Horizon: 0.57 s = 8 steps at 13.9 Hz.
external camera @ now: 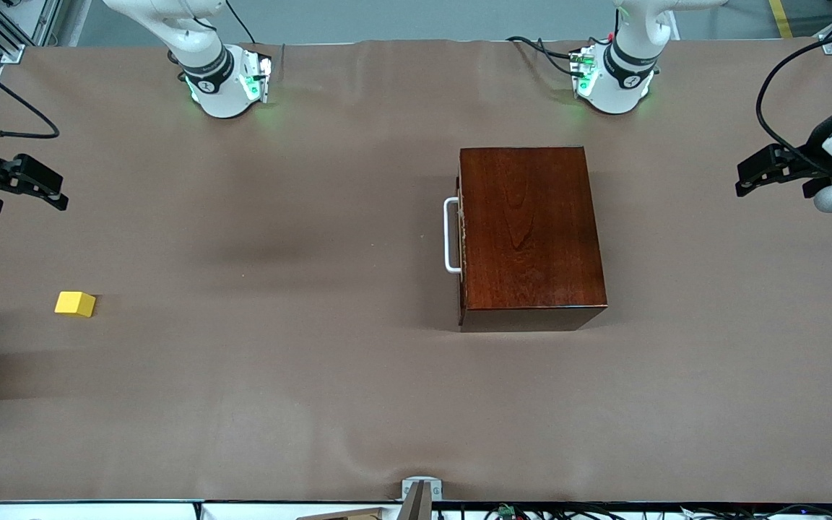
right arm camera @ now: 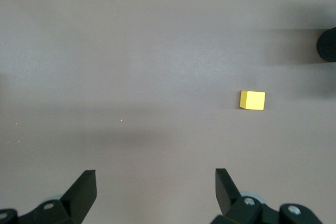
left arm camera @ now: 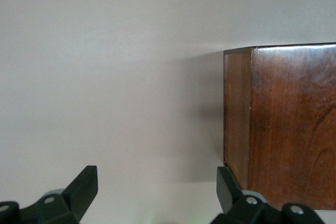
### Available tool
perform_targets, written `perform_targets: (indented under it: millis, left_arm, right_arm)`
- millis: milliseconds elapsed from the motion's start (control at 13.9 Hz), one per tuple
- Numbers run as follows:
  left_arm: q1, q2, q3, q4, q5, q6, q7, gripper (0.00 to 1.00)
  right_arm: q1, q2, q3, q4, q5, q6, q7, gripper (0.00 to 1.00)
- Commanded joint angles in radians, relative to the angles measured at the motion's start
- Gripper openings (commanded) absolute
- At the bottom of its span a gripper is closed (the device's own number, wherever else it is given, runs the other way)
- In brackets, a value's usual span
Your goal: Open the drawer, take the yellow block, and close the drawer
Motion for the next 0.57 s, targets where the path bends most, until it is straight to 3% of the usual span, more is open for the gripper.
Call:
perform_targets:
  millis: [0,503]
  left_arm:
    - [0.009,-0.011,0.002,-0.021,0.001,0.024,0.004,1.00]
    - [0.000,0.009,-0.009,-0.026,0.001,0.023,0.020,1.00]
  right_arm:
    - [-0.002,0.011,0.003,0.022,0.015,-0.010,0.007,1.00]
    - [-0.002,0.011,0.000,0.022,0.049,-0.017,0.010,1.00]
